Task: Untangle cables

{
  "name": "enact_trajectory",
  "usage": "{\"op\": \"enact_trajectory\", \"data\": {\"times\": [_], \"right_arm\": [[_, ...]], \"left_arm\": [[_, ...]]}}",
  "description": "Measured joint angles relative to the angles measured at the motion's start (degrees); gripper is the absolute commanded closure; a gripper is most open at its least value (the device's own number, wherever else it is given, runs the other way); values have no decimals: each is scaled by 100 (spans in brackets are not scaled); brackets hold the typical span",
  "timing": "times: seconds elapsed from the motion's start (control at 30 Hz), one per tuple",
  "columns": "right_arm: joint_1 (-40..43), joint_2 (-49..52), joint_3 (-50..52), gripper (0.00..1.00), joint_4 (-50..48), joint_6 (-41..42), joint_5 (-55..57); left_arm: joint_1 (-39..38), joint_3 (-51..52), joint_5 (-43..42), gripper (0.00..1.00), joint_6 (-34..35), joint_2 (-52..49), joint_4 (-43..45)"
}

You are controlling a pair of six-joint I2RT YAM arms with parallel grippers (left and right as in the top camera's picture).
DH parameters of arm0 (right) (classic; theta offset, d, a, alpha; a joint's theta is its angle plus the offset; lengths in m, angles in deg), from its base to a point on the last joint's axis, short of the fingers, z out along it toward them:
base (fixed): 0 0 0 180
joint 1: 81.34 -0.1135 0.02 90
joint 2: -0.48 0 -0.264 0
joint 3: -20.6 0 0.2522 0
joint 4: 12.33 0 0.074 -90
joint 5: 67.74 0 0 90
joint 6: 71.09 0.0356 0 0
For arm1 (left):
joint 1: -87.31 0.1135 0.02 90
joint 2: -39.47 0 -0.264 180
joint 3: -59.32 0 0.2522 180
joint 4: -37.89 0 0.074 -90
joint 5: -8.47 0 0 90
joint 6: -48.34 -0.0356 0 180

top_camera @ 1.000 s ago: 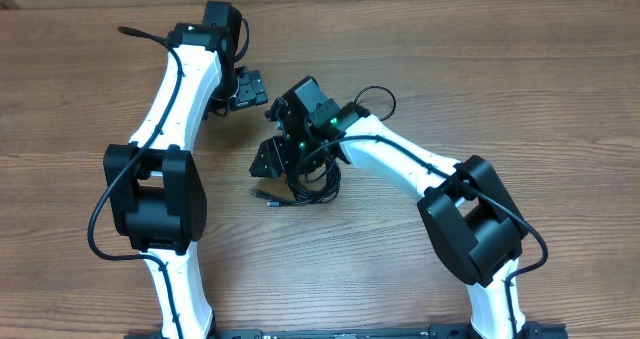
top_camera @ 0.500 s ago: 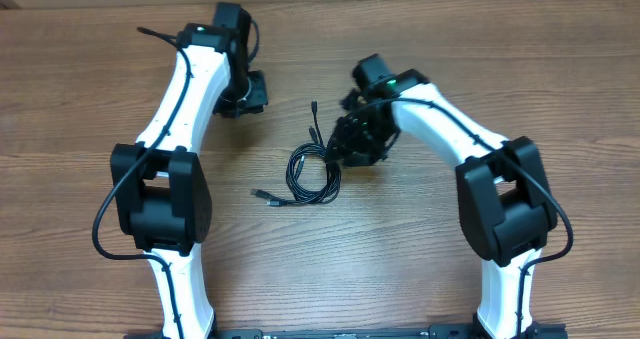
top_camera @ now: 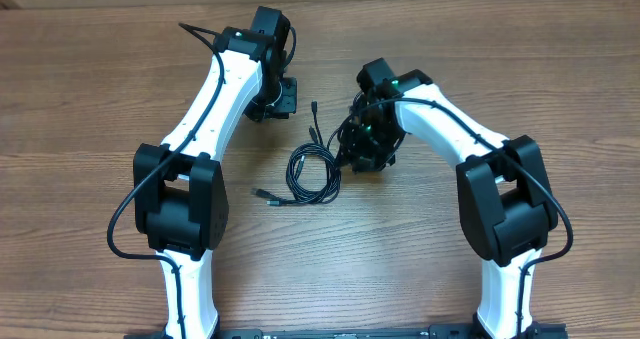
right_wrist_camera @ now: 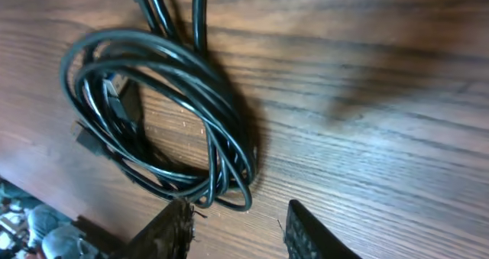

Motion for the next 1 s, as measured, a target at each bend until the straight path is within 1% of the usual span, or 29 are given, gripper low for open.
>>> {"op": "enact_trajectory", "data": {"times": [0.2,0.3,0.43,0.53,0.57,0.73,0.8,1.0], "right_arm": [[-280,0,284,62,-603,245,140],[-455,0,354,63,-734,396,289],[-636,0,365,73,-872,616,686],[-706,0,365,87,-944,756,979],[-708,0,365,96,-957,798,1060],[-708,-2,365,96,-973,859,1117],[-697,-2,365,96,-975,868,1104],[-485,-2,365,96,-1102,866,717]], "left_arm": [[0,0,109,69,-31,0,9],[0,0,138,69,-31,0,9],[0,0,166,66,-31,0,22],[0,0,179,66,-33,0,26],[0,0,179,66,-33,0,26],[0,0,179,66,-33,0,31],[7,0,179,70,-31,0,28],[44,0,107,72,-142,0,24]]}}
